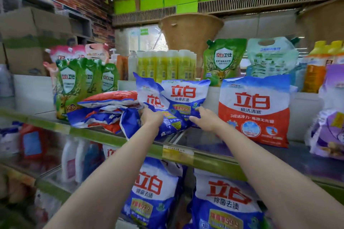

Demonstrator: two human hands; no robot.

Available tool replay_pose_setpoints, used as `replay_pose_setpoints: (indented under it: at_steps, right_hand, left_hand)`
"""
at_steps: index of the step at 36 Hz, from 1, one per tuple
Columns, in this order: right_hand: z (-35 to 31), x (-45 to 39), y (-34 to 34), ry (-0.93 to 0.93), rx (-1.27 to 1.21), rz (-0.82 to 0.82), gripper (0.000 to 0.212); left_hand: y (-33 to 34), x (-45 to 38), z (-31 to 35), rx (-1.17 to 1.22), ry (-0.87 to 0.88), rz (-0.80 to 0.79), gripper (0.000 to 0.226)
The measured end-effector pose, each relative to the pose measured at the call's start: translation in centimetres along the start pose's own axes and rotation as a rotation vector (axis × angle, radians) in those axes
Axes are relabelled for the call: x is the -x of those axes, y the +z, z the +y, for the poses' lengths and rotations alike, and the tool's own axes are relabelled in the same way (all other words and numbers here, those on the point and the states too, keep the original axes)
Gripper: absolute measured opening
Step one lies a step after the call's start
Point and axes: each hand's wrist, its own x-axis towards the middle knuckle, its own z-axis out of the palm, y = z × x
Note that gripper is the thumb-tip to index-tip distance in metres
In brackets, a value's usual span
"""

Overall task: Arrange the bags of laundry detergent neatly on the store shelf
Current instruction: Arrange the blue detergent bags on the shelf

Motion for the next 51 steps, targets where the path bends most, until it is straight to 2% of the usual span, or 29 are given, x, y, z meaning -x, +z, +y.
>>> replay_pose_setpoints:
  at_steps: [3,4,6,9,10,14,16,18,21,23,28,31,34,37,42,47,50,51]
  right_hand:
    - [0.5,-0.9,-0.4,0.047,-0.087,0.005,0.067]
    - [0.6,-1.2,-0.4,0.062,-0.120,0.005,0.069]
    - [0.6,-1.6,-0.2,0.024,-0.262,-0.010,0.061]
    - [1.1,-2.1,-0.4,-0.015,-0.732,-0.075,0.025]
    - [1.3,-2.2,-0.8,-0.001,-0.824,-0.091,0.019]
    - [1.3,-2.9,-3.1,-0.027,-0.947,-0.019,0.021]
    - [0.9,-2.9,-4.0,-0.049,-0.878,0.070,0.030]
    - [0.9,-2.8,-4.6,-0.067,-0.703,0.149,0.034]
    - [1.4,-2.6,-3.8,-0.013,-0.566,0.158,0.035]
    - [2.3,-2.9,-2.5,0.027,-0.550,0.189,0.040]
    - [2.9,-4.1,-0.9,0.061,-0.483,0.254,0.053]
    - [2.9,-5.4,-0.1,0.074,-0.341,0.175,0.053]
    - [3.5,-6.3,2.0,0.069,-0.079,0.037,0.050]
    - [4.1,-7.4,3.1,0.095,0.004,-0.025,0.052]
    - [4.7,-8.9,3.5,0.237,0.053,0.007,0.058]
    - [4.5,-8.3,4.7,0.341,0.051,0.129,0.056]
    - [3.8,-7.0,5.1,0.400,0.145,0.099,0.052]
    - [3.2,-6.1,4.9,0.410,0.176,0.095,0.049]
  left_hand:
    - [-0.3,-1.3,-0.1,0.197,0.044,-0.014,0.058]
    - [-0.6,-1.2,0.2,0.258,0.078,-0.040,0.050]
    - [-1.2,-0.6,1.1,0.378,0.137,-0.120,0.018]
    - [-1.7,-0.5,2.8,0.453,0.187,-0.215,0.017]
    - [-1.8,-0.7,3.3,0.466,0.212,-0.241,0.021]
    - [-1.6,-1.9,5.3,0.423,0.276,-0.305,0.030]
    - [-1.2,-3.0,6.0,0.300,0.319,-0.278,0.031]
    - [-0.4,-4.5,6.2,0.072,0.382,-0.219,0.030]
    - [1.0,-5.3,5.7,-0.334,0.444,-0.110,0.035]
    - [1.9,-4.8,5.4,-0.496,0.491,-0.061,0.038]
    - [4.2,-5.8,5.0,-0.394,0.416,0.001,0.036]
    - [5.2,-6.5,4.4,-0.406,0.320,0.001,0.050]
    - [6.1,-6.6,2.7,-0.632,0.374,-0.061,0.041]
    - [6.4,-6.7,2.0,-0.820,0.484,-0.127,0.036]
    - [6.4,-6.3,1.8,-0.775,0.449,-0.264,0.056]
    - [5.1,-5.1,0.9,-0.798,0.480,-0.390,0.055]
    - [3.6,-4.5,0.8,-0.860,0.478,-0.494,0.062]
    - [2.9,-4.3,0.7,-0.882,0.494,-0.530,0.057]
